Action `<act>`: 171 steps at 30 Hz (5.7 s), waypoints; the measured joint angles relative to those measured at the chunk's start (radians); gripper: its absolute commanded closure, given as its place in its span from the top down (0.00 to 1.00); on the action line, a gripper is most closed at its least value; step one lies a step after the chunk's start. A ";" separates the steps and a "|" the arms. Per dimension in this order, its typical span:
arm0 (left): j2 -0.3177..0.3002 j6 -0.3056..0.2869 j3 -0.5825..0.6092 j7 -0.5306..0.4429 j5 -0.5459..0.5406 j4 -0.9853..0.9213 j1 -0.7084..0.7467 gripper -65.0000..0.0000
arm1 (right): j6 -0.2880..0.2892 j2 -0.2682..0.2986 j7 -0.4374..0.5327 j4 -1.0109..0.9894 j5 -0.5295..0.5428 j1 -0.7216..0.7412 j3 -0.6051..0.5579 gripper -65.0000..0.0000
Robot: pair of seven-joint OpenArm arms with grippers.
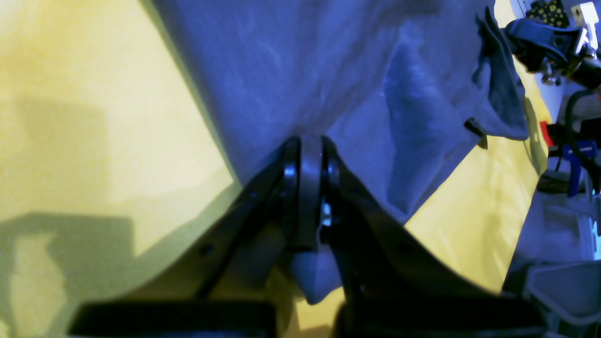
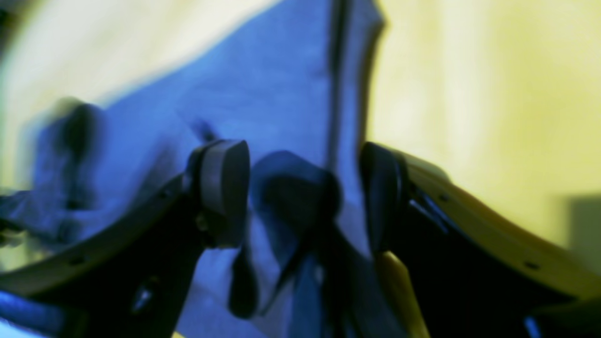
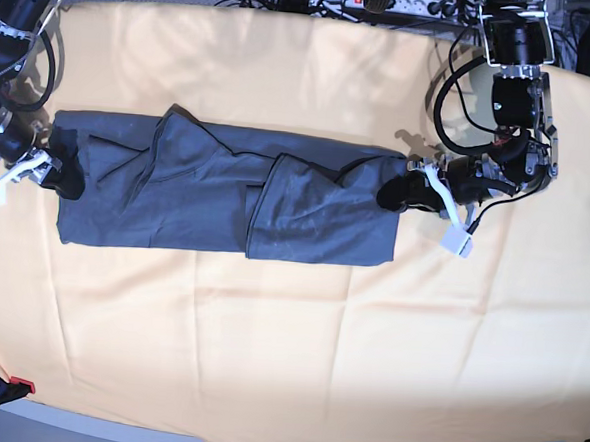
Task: Fold the T-shirt properly
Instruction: 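Release the fold and regrasp the strip ends with both grippers, then lift the collar end with the right gripper and fold it over the stack, then grasp the folded bundle with both grippers and flip it over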
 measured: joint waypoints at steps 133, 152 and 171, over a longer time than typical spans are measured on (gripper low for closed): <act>-0.195 -0.102 0.539 -0.324 0.377 0.307 0.083 0.00 | 0.047 -0.039 0.101 -0.037 -0.474 0.518 -0.944 0.00; -0.061 -0.123 0.666 -0.759 0.634 -0.306 -0.348 0.00 | -0.097 0.111 0.116 0.373 -0.356 0.156 -0.927 0.00; -0.055 0.103 0.813 -0.566 0.669 -0.453 -0.605 0.00 | -0.240 -0.013 0.219 0.734 -0.597 -0.346 -0.512 0.00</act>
